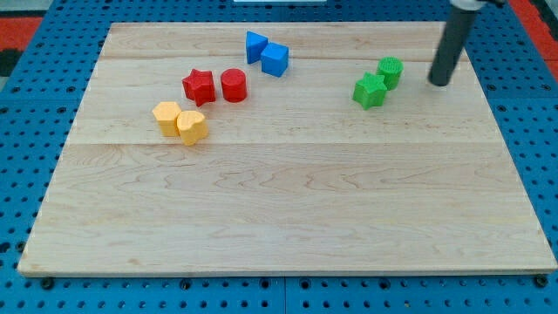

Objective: Place the green blocks vertically below the blue cube

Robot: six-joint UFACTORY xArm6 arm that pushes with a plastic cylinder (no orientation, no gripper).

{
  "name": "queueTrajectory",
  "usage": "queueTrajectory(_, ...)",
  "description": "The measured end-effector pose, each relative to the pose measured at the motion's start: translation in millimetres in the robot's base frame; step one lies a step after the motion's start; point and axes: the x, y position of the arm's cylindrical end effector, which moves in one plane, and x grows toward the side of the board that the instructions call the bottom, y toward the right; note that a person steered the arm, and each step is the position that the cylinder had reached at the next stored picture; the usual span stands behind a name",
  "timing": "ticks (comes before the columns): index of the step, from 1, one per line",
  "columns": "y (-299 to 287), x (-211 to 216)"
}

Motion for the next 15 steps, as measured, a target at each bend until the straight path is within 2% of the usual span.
queueTrajectory(1, -26.1, -5.0)
queueTrajectory(2, -87.3, 20.4)
queueTrajectory(3, -67.4, 12.1)
queueTrajectory(4, -60.6, -15.8)
queueTrajectory(5, -83.3, -31.0)
queueTrajectory(6, -160.5, -23.3)
queueTrajectory(7, -175.8, -14.5)
queueTrajectory(8, -109.4, -6.2)
queueTrajectory(9, -85.4, 16.2)
queueTrajectory(10, -153.7, 45.7)
queueTrajectory(11, -161.9, 56.1)
queueTrajectory(12, -141.2, 54.8)
queueTrajectory(13, -173.2, 61.8)
queueTrajectory(14, -141.9, 59.4)
queueTrajectory(15, -124.8, 13.3)
